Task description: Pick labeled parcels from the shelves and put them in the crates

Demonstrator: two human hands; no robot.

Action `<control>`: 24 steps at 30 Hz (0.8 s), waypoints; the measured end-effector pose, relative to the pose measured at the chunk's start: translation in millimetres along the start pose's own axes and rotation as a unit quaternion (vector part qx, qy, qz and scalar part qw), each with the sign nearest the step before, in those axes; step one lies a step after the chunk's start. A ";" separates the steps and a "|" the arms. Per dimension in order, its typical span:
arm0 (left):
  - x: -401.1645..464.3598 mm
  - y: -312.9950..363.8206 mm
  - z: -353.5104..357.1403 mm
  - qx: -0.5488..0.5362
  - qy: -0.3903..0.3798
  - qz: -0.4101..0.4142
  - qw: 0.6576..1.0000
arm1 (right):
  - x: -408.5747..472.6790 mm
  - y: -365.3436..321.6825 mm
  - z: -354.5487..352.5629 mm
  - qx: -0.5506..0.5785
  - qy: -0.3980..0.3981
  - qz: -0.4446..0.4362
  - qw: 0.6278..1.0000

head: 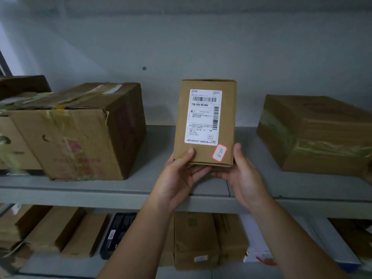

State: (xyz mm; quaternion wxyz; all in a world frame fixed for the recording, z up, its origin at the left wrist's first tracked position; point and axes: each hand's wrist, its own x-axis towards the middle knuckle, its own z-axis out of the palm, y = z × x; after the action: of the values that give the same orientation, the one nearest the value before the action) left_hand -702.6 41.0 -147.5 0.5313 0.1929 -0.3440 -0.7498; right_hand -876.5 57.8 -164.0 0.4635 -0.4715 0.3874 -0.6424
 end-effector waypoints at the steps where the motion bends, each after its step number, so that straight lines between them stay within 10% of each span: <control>1: 0.3 -0.9 -0.2 0.005 -0.002 0.004 1.000 | -0.1 -0.1 0.4 0.006 0.003 0.000 1.000; 8: 16.7 -23.3 11.8 0.235 0.172 0.071 0.954 | 4.3 1.6 4.5 -0.136 0.118 -0.029 0.983; 19: 42.8 -71.9 56.2 0.717 0.198 0.066 0.665 | 19.4 -17.6 -49.1 -0.496 0.205 0.048 0.842; 24: 36.0 -77.4 63.7 0.773 0.236 0.084 0.582 | -8.2 -46.8 -59.1 -0.467 0.213 -0.018 0.858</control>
State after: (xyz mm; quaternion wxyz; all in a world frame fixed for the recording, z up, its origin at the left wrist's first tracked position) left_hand -808.7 42.8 -156.7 0.3042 0.6714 -0.6709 -0.0805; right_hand -943.2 81.8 -137.3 0.0827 -0.4911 0.7229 -0.4790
